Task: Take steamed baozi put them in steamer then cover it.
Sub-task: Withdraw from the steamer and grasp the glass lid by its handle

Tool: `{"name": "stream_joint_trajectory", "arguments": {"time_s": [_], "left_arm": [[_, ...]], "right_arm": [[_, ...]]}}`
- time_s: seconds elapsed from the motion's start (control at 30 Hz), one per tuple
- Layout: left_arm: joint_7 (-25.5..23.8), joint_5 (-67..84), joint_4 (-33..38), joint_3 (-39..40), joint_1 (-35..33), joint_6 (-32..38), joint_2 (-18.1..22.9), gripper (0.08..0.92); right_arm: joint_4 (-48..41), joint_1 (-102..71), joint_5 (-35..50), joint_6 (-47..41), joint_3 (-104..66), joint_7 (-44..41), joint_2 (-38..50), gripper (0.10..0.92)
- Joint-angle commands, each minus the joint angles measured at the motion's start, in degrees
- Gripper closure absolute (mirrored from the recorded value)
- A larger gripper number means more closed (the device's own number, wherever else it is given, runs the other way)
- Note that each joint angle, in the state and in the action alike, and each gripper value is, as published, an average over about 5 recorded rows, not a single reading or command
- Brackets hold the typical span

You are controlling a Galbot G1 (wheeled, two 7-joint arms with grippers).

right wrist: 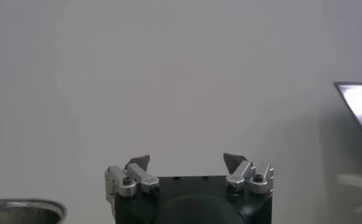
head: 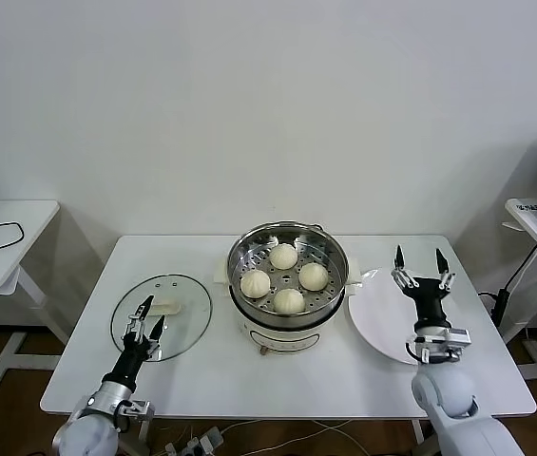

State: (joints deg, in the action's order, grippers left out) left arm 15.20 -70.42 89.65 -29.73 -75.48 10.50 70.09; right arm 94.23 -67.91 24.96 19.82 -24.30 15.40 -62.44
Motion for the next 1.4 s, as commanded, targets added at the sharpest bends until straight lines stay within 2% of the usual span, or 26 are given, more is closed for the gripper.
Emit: {"name": "stream_joint_trajectory", "arguments": {"time_s": [0.03,0.4,0.97,1.07,1.4], "left_arm": [[2.3,-9.8,-13.4,1.4,9.5,0.7,0.4,0.177],[3.6,-12.0,-20.0,1.6,14.8,-1.4,0.8,0.177],[3.1,-8.8,-22.3,2.0,18.7,-3.4,2.6,0.179],[2.6,-8.5,-22.3,2.2,18.6,-3.5,2.7,0.214],[2.2,-6.3,-21.8,2.3,17.5,-3.3,2.5,0.498]], "right_arm": [[1.8,-7.5,-0.1,0.6,-5.9,-0.6,-1.3,0.203],[1.7,-9.1,-0.7,0.6,-6.9,-1.2,-2.1,0.203],[0.3,-9.6,-2.2,0.9,-7.1,-1.8,-3.1,0.203],[0.3,-9.5,-2.3,0.9,-7.2,-1.8,-3.1,0.203],[-0.8,-9.0,-2.3,0.8,-7.6,-2.1,-2.7,0.203]]}}
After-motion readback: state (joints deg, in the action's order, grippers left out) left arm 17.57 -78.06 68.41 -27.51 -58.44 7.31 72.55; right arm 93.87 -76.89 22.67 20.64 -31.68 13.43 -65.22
